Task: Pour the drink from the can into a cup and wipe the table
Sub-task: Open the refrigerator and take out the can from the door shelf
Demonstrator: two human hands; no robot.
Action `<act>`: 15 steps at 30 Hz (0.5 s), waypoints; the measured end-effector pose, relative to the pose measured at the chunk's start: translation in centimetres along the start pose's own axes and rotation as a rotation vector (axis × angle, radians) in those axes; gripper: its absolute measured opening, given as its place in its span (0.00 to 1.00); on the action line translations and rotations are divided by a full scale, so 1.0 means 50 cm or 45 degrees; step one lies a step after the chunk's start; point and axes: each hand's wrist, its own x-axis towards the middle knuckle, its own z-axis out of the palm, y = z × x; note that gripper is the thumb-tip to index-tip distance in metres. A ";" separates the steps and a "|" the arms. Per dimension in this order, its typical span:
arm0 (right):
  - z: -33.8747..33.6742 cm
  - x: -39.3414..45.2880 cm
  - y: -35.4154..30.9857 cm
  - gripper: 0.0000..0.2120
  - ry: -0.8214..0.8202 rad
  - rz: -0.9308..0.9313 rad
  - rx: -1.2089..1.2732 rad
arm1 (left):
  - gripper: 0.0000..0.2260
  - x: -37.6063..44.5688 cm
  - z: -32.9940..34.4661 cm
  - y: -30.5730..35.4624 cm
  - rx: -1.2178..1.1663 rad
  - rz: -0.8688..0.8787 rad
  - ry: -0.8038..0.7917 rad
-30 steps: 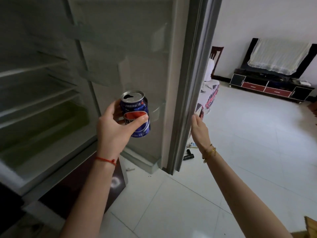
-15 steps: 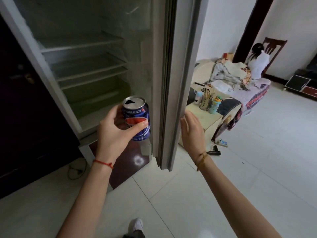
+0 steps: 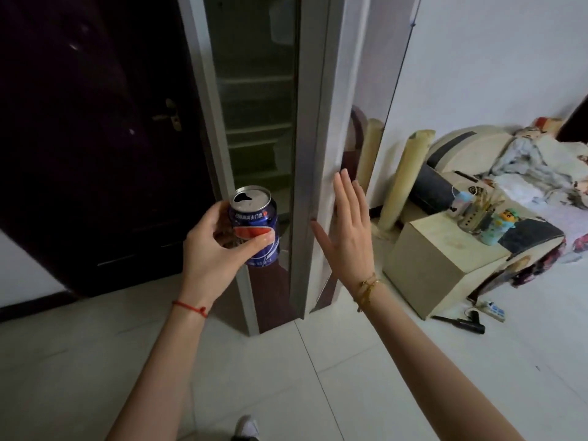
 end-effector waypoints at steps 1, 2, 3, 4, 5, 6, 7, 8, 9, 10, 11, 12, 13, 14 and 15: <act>0.021 0.013 -0.016 0.35 -0.003 -0.022 0.009 | 0.33 0.008 -0.017 -0.007 0.012 -0.003 0.014; 0.041 0.026 -0.031 0.35 -0.006 -0.042 0.029 | 0.32 0.017 -0.034 -0.015 0.023 -0.006 0.025; 0.061 0.037 -0.045 0.35 -0.006 -0.064 0.056 | 0.32 0.026 -0.051 -0.021 0.027 -0.010 0.034; 0.081 0.048 -0.058 0.35 -0.004 -0.086 0.086 | 0.32 0.036 -0.068 -0.028 0.026 -0.013 0.042; 0.101 0.060 -0.070 0.34 -0.005 -0.102 0.113 | 0.32 0.047 -0.084 -0.034 0.021 -0.016 0.048; 0.120 0.072 -0.081 0.34 -0.011 -0.111 0.132 | 0.32 0.058 -0.101 -0.040 0.021 -0.021 0.054; 0.140 0.085 -0.091 0.34 -0.018 -0.116 0.143 | 0.32 0.069 -0.117 -0.046 0.025 -0.026 0.059; 0.159 0.099 -0.101 0.33 -0.024 -0.123 0.149 | 0.32 0.081 -0.133 -0.053 0.030 -0.029 0.062; 0.179 0.112 -0.110 0.33 -0.028 -0.132 0.153 | 0.32 0.093 -0.148 -0.060 0.032 -0.031 0.064; 0.199 0.125 -0.119 0.33 -0.033 -0.137 0.155 | 0.32 0.104 -0.162 -0.067 0.034 -0.033 0.065; 0.217 0.137 -0.128 0.33 -0.043 -0.135 0.155 | 0.32 0.116 -0.176 -0.073 0.038 -0.034 0.064; 0.236 0.150 -0.135 0.33 -0.056 -0.130 0.157 | 0.32 0.128 -0.188 -0.080 0.042 -0.034 0.062; 0.255 0.162 -0.142 0.33 -0.071 -0.125 0.158 | 0.32 0.139 -0.201 -0.085 0.043 -0.034 0.062; 0.274 0.175 -0.148 0.33 -0.084 -0.122 0.158 | 0.32 0.150 -0.212 -0.091 0.040 -0.033 0.066; 0.293 0.188 -0.154 0.33 -0.096 -0.123 0.159 | 0.32 0.162 -0.224 -0.098 0.035 -0.031 0.067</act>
